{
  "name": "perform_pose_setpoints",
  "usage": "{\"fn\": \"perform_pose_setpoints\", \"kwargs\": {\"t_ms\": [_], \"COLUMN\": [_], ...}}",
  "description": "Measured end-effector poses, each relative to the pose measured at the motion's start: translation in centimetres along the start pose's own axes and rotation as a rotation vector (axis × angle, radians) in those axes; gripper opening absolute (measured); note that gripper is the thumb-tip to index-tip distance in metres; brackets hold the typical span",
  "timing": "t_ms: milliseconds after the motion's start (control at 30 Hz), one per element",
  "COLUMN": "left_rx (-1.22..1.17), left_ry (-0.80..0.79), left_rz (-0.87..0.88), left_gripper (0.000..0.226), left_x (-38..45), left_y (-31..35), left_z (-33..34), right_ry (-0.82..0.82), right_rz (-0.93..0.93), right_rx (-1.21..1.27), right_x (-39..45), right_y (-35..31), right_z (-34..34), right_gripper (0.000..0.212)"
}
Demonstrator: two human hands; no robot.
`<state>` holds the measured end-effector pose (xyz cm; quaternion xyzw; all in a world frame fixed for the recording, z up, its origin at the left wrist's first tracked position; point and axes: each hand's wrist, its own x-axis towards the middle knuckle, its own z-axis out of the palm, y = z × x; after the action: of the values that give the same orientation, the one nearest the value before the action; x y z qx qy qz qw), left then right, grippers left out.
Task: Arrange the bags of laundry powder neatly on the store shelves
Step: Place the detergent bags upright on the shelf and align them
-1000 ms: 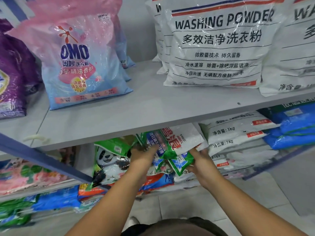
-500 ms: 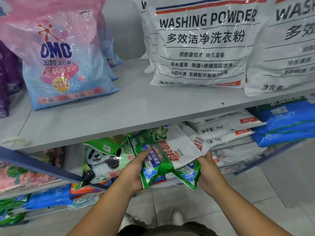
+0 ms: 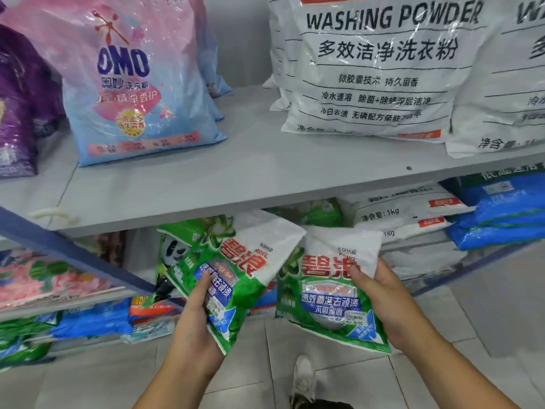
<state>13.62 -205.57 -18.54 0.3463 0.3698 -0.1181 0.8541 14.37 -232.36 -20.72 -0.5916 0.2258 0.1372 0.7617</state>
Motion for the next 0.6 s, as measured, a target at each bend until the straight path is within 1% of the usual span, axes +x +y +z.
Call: {"fn": "perform_pose_setpoints", "kwargs": {"t_ms": [167, 233, 367, 433, 500, 600], "left_rx": [-0.118, -0.177, -0.279, -0.309, -0.341, -0.405], "left_ry": [0.055, 0.077, 0.092, 0.094, 0.102, 0.156], "left_rz": [0.059, 0.085, 0.112, 0.136, 0.202, 0.306], "left_gripper": [0.039, 0.042, 0.034, 0.034, 0.037, 0.032], "left_x": [-3.7, -5.7, -10.5, -13.2, -15.9, -19.5], "left_y": [2.8, 4.0, 5.9, 6.7, 7.8, 10.2], "left_z": [-5.5, -8.6, -15.9, -19.4, -22.6, -27.3], "right_ry": [-0.127, -0.181, -0.309, -0.361, -0.415, -0.488], "right_rz": [0.010, 0.012, 0.020, 0.013, 0.002, -0.004], "right_rx": [-0.060, -0.070, -0.094, -0.121, -0.151, -0.180], "right_x": [-2.9, -4.2, -7.6, -9.8, -12.0, -15.1], "right_y": [-0.5, -0.3, 1.4, 2.5, 3.5, 4.8], "right_z": [5.5, 8.7, 16.0, 19.8, 23.5, 29.0], "right_gripper": [0.025, 0.024, 0.029, 0.029, 0.029, 0.027]}}
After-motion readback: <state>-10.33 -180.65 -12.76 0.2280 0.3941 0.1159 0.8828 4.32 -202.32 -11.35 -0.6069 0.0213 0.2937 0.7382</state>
